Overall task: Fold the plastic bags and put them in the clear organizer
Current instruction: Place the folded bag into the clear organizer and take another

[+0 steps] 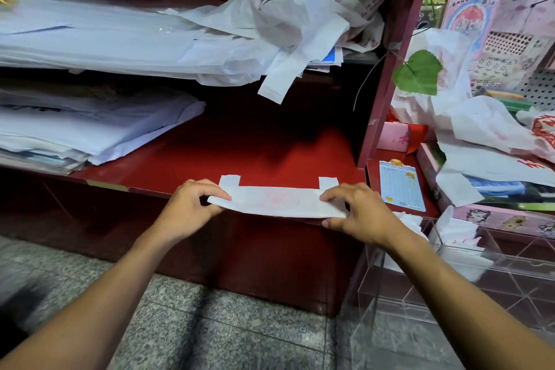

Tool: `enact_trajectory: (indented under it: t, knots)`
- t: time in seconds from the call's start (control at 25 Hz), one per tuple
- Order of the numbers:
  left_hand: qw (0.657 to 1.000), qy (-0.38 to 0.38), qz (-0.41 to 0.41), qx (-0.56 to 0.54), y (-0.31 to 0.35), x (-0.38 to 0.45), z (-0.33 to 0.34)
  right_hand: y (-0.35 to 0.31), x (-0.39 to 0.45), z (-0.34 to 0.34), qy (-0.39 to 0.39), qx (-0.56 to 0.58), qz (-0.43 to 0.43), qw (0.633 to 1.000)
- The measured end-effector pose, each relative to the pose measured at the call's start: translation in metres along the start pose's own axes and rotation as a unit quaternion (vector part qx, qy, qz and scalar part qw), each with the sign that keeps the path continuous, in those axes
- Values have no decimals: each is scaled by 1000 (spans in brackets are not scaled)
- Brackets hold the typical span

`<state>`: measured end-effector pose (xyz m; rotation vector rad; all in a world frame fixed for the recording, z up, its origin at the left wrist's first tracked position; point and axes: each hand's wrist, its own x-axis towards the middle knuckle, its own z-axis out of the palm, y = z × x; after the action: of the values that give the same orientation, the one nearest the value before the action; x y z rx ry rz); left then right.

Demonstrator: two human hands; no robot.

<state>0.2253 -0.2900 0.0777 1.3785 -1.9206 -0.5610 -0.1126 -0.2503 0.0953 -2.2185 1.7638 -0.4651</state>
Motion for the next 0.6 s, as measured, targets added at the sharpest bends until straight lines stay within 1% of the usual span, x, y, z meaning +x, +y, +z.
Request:
enact_trajectory:
  t: [0.08,0.2,0.28,0.36,0.4,0.44,0.56,0.6]
  knots:
    - [993,12,-49,-106,8,-3,-3,3,-1,-3,44,136,18,990]
    - [961,56,-103,-248,21,-2,-5,2,1,-5,119,266,81,953]
    - [944,94,-124,-291,28,4,-4,-3,5,-7,165,342,115,918]
    - [936,157,-151,-275,33,10,-1,-9,9,-7,188,396,151,886]
    - [936,177,-160,-260,35,12,1,-11,11,-6,195,397,164,882]
    - [937,179,-161,-252,36,14,3,-11,12,-4,205,377,169,887]
    - [954,115,-139,-237,29,13,7,-9,16,4,214,272,159,925]
    - [960,92,-132,-229,27,11,6,-7,17,6,209,255,159,931]
